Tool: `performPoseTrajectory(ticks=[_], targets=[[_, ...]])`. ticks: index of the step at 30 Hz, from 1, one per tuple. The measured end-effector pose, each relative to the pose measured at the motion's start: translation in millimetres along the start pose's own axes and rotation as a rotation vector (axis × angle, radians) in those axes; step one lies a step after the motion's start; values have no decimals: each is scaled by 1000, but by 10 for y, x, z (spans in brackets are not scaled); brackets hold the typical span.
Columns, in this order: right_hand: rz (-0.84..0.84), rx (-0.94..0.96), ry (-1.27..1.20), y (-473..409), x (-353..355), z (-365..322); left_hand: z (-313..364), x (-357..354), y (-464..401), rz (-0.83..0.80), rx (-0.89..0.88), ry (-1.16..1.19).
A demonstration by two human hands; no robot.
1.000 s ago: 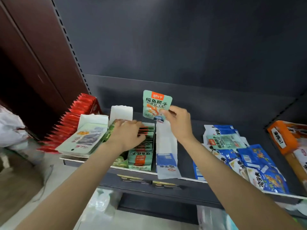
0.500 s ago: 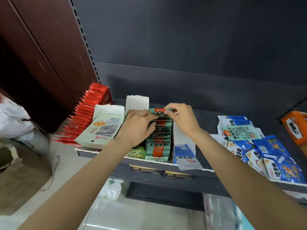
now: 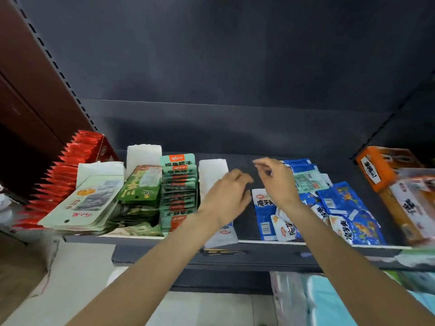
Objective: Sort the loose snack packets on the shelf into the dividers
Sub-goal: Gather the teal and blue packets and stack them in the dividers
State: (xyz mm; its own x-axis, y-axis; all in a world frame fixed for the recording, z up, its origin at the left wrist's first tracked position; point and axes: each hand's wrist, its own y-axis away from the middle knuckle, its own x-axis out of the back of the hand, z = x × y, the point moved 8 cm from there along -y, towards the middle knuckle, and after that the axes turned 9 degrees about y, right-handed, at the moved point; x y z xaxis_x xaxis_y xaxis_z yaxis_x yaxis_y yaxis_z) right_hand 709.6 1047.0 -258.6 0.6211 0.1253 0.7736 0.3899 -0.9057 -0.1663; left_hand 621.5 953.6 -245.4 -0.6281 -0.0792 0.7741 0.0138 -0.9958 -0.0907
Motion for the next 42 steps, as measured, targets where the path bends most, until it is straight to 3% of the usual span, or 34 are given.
performPoseTrajectory(ticks=[4, 8, 12, 16, 20, 25, 28, 30, 35, 38, 42], targets=[[-151, -154, 283, -74, 61, 927, 145, -636, -490, -51, 212, 246], [-296, -243, 317, -48, 10, 1623, -25, -1247, -770, -103, 555, 472], [-428, -192, 393, 16, -62, 1937, -107, -1658, -941, -106, 680, 591], [-382, -150, 310, 10, 10, 1928, -192, -1718, -1012, 49, 760, 677], [-362, -89, 300, -18, 126, 1763, -56, -1390, -1071, 243, 649, 583], [-216, 31, 379, -101, 358, 1110, 415, -737, -1012, 251, 241, 520], [-139, 97, 422, -111, 395, 634, 436, -320, -804, 278, 130, 532], [-114, 89, 334, -109, 376, 386, 306, -48, -614, 317, 126, 459], [-19, 36, -119, -124, 294, -306, -472, 795, -5, 417, 309, -313], [-83, -56, -373, -142, 121, -671, -938, 1027, 245, 283, 454, -332], [-105, -34, -495, -129, -103, -1070, -1089, 1080, 399, 108, 378, -340]])
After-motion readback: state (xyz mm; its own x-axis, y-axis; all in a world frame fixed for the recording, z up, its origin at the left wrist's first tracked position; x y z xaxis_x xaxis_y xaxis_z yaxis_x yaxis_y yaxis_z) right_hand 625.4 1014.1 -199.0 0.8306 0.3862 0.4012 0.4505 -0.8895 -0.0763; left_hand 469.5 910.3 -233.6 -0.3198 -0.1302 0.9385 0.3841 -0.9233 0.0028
